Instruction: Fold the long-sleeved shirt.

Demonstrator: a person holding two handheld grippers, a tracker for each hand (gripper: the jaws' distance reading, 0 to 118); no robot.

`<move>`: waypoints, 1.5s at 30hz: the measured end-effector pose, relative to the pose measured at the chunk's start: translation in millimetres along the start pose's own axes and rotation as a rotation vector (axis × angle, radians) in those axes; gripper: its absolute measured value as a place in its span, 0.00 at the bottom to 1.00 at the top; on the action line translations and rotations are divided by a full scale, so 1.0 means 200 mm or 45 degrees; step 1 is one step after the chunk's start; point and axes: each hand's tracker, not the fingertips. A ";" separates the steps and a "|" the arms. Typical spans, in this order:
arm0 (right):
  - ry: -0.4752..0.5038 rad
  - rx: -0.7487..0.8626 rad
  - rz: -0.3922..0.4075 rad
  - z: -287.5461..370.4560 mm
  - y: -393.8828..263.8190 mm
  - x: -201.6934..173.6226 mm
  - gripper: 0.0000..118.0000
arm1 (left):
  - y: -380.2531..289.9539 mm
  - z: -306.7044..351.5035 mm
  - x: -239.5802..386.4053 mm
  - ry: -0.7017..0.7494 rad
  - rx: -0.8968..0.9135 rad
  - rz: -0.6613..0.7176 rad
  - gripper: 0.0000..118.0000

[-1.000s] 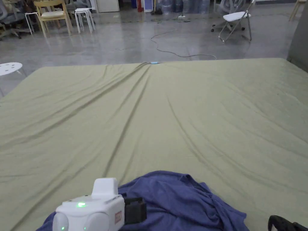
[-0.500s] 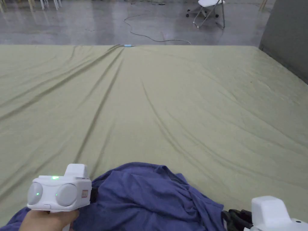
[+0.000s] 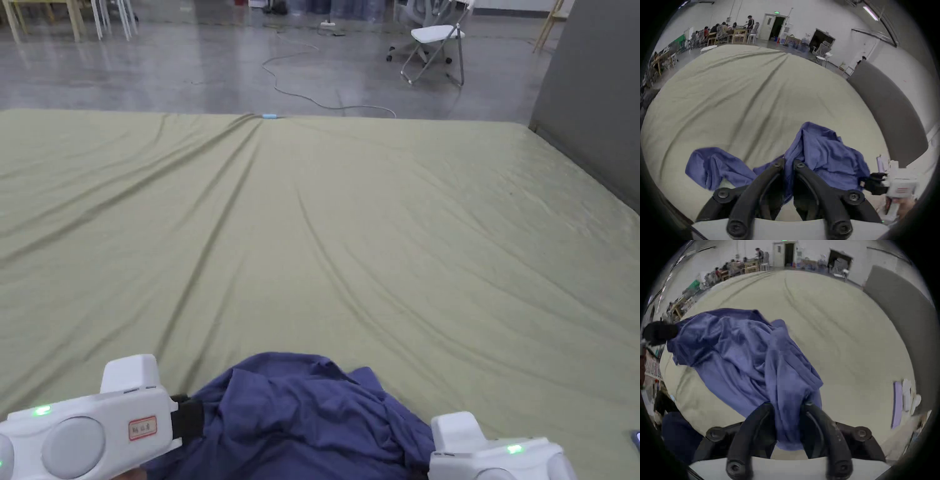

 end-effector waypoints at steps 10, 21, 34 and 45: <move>0.008 0.870 0.048 0.90 -0.07 -0.13 0.19 | 0.11 0.62 0.12 -0.275 0.314 0.199 0.06; -0.094 1.216 0.011 1.49 0.78 -0.08 0.08 | 0.89 1.08 0.32 -0.468 0.769 0.147 0.06; -0.185 1.115 -0.135 1.48 1.76 0.34 0.08 | 1.75 0.85 0.25 -0.272 0.858 0.199 0.06; -0.206 0.730 -0.066 0.53 1.77 0.51 0.08 | 1.62 0.05 -0.08 -0.102 0.620 0.173 0.06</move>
